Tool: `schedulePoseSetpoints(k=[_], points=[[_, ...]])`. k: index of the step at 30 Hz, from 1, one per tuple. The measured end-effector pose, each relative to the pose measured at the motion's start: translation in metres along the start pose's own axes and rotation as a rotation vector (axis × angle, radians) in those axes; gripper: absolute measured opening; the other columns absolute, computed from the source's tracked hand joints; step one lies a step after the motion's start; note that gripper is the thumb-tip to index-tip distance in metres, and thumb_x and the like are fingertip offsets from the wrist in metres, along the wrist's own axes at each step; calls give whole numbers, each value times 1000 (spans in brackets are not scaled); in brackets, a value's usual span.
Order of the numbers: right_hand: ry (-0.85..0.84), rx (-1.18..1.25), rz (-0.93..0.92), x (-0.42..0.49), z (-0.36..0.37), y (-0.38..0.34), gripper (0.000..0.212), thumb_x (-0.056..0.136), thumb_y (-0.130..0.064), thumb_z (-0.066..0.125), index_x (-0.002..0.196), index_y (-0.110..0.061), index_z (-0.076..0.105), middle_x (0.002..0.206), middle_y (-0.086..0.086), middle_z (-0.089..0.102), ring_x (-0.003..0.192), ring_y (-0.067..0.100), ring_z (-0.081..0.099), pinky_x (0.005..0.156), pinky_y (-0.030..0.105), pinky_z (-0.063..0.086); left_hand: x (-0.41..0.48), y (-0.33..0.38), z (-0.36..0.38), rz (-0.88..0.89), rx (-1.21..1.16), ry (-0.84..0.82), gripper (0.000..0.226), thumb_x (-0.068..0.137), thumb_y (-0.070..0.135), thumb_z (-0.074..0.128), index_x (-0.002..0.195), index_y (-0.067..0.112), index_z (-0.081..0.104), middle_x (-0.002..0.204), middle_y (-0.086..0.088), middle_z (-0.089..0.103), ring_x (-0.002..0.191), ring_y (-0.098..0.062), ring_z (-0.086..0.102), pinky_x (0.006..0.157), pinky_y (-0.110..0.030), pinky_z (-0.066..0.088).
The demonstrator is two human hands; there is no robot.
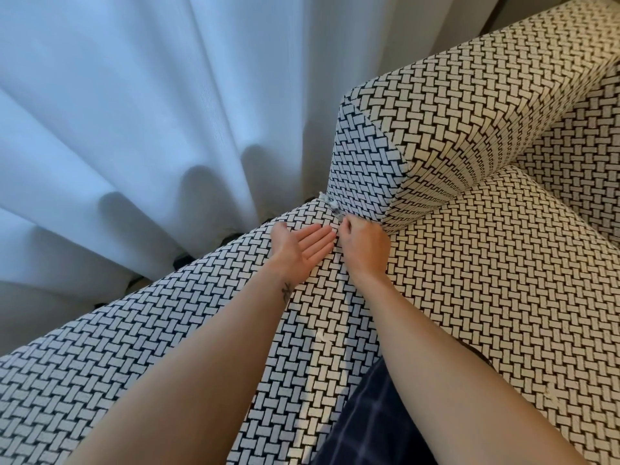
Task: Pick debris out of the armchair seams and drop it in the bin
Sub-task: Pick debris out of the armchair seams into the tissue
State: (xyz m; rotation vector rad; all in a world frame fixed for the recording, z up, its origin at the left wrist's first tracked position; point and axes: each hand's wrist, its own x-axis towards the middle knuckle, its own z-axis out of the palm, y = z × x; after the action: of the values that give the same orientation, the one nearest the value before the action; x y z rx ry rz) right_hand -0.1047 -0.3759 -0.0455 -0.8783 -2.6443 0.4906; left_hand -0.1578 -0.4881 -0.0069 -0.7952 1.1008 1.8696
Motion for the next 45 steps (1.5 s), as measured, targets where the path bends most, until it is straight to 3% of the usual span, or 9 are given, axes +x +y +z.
schedulePoseSetpoints(k=[4,9,13,15,19,23,30,34,45], points=[[-5,364,69,-7,-14,-10,37,100,-27,56,63,-22,57,47,-9,45,41,6,33,43,22,28,-2,0,-3,0,7,-30,62,104,43,26,107,-4,66,97,-22,76,94,-35,75,90,-43,59],[-272,596,65,-16,-28,-19,21,97,-33,62,88,-22,78,60,-2,67,57,22,64,56,40,59,-5,1,0,11,-2,-13,49,102,34,31,110,-2,63,94,-20,74,86,-31,71,71,-38,58],[-518,695,65,-23,-35,-25,17,98,-26,63,94,-23,80,64,1,72,55,16,65,69,46,62,-3,1,2,5,57,22,52,100,36,29,113,1,67,75,-16,75,46,-24,57,43,-25,43],[-460,737,98,-21,-41,-22,22,100,-25,59,90,-23,79,63,2,71,52,13,62,66,40,63,-2,0,2,16,7,11,50,101,32,30,112,-2,66,79,-16,76,48,-24,65,43,-28,50],[-276,438,189,-14,-46,2,22,103,-25,51,107,-23,73,68,-4,71,55,8,64,60,37,61,-3,-3,2,42,-22,-19,48,103,27,30,114,-5,65,99,-22,76,87,-33,76,79,-41,62],[-526,3,65,-8,-48,17,52,100,-30,53,150,-37,41,97,-6,69,70,14,58,68,33,53,-5,0,-2,27,-27,-66,53,104,32,29,115,-6,64,106,-24,74,97,-37,74,87,-44,60],[-517,-353,-182,7,-44,17,63,103,-18,39,157,-45,19,117,7,65,99,28,64,80,36,53,-1,-6,-4,62,-38,-67,56,103,37,31,117,-5,64,106,-24,74,98,-37,74,93,-44,58],[-464,-406,-220,16,-34,24,54,102,-47,47,152,-30,38,147,7,52,126,28,56,94,23,49,-1,-5,-6,65,-44,-95,58,103,39,30,119,-6,63,108,-24,74,100,-37,73,96,-44,57],[-340,-554,-375,13,-38,16,40,101,-10,45,138,-25,51,118,4,68,113,32,63,82,39,54,0,-8,-6,84,-35,-89,57,102,37,30,120,-7,62,108,-24,74,101,-37,73,96,-44,56]])
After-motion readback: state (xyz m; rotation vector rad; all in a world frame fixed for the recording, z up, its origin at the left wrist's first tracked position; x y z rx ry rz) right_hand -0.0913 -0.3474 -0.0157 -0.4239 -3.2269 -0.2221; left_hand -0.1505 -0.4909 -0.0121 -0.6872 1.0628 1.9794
